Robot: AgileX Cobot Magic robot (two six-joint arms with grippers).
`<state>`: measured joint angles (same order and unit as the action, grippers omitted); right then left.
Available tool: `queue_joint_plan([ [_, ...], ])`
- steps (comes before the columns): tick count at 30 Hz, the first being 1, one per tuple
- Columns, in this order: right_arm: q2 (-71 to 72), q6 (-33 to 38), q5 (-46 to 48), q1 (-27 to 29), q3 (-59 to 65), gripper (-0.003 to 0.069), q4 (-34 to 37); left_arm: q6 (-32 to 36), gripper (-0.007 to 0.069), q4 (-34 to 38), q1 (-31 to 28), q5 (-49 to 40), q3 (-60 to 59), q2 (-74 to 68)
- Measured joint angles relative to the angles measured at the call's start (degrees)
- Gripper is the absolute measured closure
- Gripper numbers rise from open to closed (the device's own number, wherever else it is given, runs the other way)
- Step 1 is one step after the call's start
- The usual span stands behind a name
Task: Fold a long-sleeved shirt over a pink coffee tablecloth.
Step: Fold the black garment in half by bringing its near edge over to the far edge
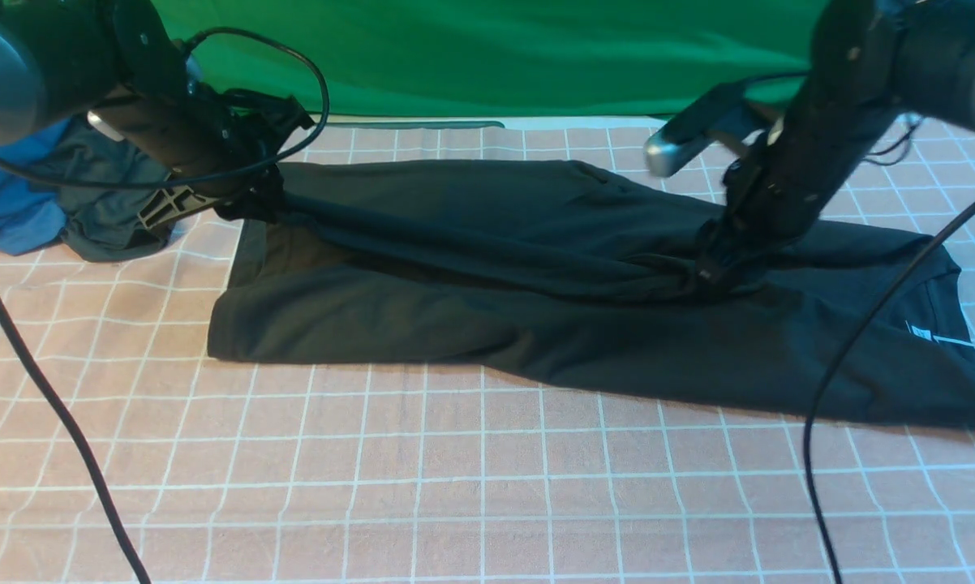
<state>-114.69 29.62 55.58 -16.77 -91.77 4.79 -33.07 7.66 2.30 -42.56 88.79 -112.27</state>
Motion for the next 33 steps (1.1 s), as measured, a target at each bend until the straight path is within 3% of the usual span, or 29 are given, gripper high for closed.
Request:
queue_joint_plan([
  [4,-1.18,2.11,-1.81,-2.46,0.00,0.0181,-1.76,0.31,0.0580,0.00,0.00,-1.06,0.00,0.00],
  [16,-5.44,2.13,-10.03,-2.67,0.00,0.0190,-4.78,0.62,0.0580,-0.14,0.00,-1.91,0.00,0.00],
  [20,-6.11,2.08,-14.21,-2.67,0.00,0.0333,-4.78,0.74,0.0580,-0.03,0.00,-2.02,0.00,0.00],
  [24,-6.17,1.96,-15.40,-2.67,-0.07,0.0572,-4.78,0.80,0.0580,0.02,0.00,-2.21,0.00,0.00],
  [33,-6.17,1.33,-14.06,-2.56,-5.25,0.0577,-4.78,0.86,0.0580,-0.83,0.00,-3.59,3.99,0.05],
])
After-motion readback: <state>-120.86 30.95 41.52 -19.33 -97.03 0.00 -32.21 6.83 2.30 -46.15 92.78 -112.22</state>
